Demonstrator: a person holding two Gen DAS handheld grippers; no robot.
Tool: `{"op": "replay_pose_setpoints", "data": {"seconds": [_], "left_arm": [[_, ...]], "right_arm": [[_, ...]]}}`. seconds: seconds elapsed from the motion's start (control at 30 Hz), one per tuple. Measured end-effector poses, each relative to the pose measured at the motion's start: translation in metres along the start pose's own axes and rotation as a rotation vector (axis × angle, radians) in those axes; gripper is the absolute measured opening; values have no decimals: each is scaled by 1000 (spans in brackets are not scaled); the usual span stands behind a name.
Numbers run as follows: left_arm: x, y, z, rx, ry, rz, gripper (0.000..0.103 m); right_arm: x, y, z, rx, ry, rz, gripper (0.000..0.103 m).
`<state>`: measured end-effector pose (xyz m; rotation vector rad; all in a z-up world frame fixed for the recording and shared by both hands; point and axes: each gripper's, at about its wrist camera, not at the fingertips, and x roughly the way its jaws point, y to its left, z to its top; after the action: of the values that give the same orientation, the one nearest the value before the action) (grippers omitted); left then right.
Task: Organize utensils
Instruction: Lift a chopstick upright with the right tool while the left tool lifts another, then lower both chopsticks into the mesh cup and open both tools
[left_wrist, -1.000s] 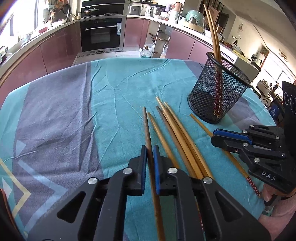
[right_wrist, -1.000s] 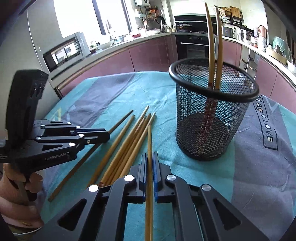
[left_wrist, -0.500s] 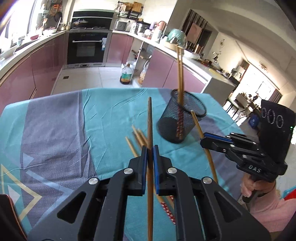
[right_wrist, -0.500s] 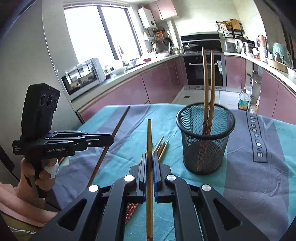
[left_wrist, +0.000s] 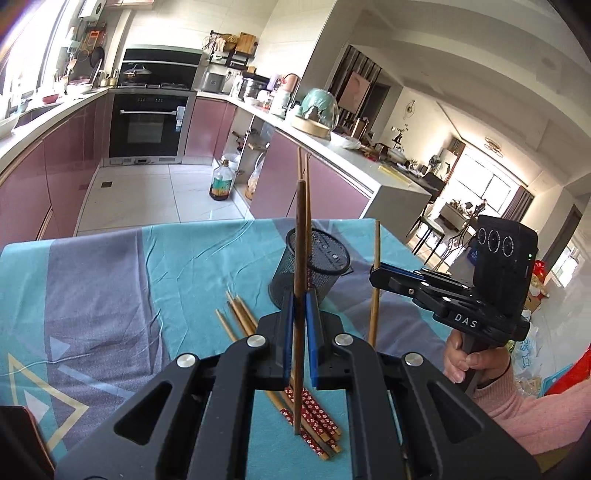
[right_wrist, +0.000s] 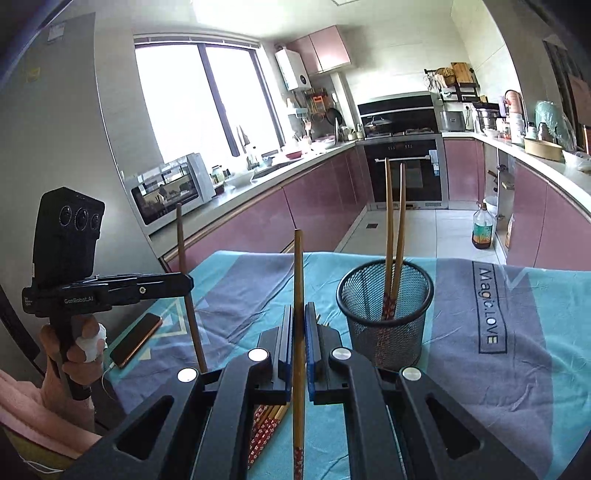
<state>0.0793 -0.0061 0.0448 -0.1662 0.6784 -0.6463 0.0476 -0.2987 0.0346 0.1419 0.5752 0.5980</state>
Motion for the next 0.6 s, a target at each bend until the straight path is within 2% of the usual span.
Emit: {"op": "replay_pose_setpoints", "data": {"seconds": [0.33,0.6], "left_arm": [[-20,-19,27,31,-88,-26,7],[-21,-38,67,74,-146,-28,7]], "right_arm": [[-26,-4,31,-38,-106,-34,5],[-33,-6,59,-83,-162,-51,5]]}}
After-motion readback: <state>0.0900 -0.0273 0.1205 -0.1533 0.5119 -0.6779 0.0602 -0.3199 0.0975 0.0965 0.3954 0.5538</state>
